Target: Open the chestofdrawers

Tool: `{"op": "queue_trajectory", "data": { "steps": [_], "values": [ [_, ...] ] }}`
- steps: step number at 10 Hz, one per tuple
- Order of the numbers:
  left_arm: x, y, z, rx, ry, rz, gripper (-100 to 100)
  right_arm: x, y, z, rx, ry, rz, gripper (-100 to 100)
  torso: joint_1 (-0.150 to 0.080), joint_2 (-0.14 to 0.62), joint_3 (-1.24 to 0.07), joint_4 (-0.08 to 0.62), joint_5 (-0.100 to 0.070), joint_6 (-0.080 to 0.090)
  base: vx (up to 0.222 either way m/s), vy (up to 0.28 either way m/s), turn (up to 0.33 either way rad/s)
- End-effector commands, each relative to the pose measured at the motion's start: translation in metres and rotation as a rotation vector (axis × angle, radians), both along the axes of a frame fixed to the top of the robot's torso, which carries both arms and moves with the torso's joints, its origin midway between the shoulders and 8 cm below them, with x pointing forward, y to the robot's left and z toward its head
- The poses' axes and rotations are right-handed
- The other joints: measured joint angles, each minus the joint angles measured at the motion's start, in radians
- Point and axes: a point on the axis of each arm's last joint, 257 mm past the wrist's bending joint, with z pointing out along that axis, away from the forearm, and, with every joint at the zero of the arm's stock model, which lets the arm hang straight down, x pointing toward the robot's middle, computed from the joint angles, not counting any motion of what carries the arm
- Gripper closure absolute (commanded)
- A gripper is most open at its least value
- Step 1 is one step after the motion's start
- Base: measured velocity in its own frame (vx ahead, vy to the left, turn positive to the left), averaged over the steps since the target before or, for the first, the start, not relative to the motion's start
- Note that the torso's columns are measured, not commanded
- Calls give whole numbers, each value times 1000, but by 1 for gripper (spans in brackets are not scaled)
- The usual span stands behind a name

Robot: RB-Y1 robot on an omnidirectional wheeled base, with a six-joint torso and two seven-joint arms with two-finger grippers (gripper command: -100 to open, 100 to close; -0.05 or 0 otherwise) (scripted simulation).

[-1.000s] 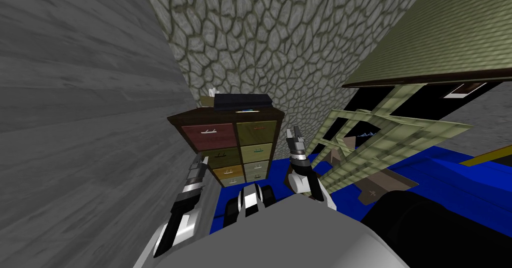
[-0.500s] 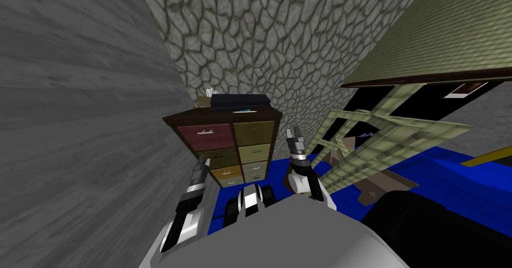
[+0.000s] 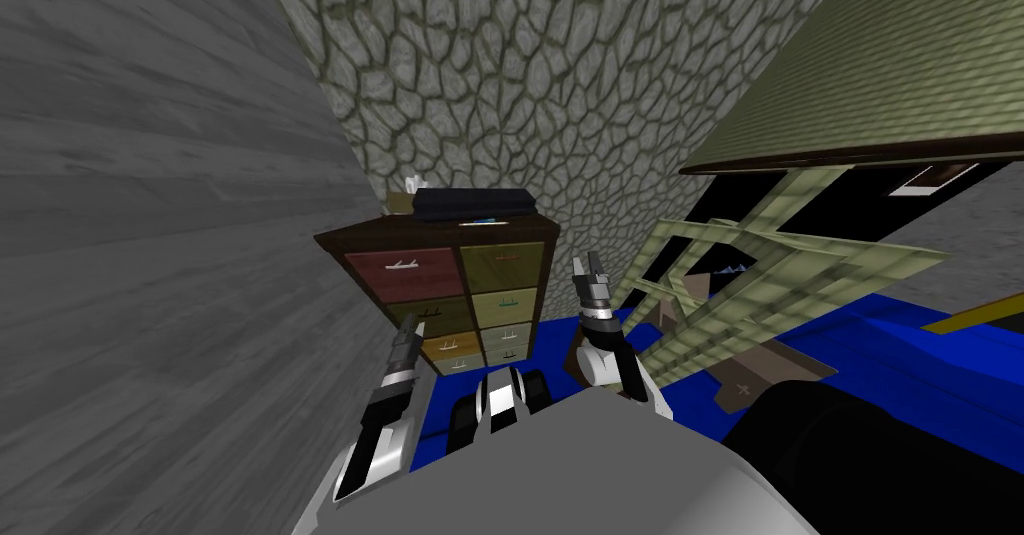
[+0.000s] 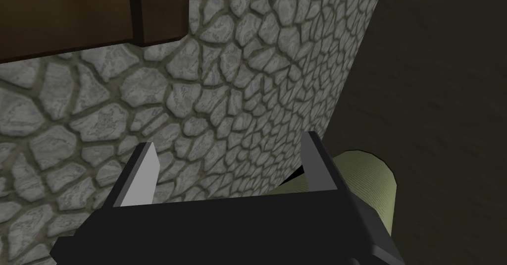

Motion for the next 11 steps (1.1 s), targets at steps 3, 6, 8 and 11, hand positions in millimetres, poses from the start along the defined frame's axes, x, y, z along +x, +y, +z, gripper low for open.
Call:
{"op": "queue_trajectory", "data": {
  "steps": [3, 6, 8, 11],
  "values": [
    [2, -10, -36, -77, 45, 15, -100, 0, 0, 0, 0, 0, 0, 0, 0, 0, 0, 0, 0, 0, 6, -49, 2],
    [3, -24, -46, -140, 56, 28, -100, 0, 0, 0, 0, 0, 0, 0, 1, 0, 0, 0, 0, 0, 4, -37, 1],
    [8, -20, -39, -126, 54, 26, -100, 0, 0, 0, 0, 0, 0, 0, 2, 0, 0, 0, 0, 0, 17, -9, -2],
    [3, -21, -45, -127, 54, 25, 100, 0, 0, 0, 0, 0, 0, 0, 0, 0, 0, 0, 0, 0, 22, 1, 1]
  ]
}}
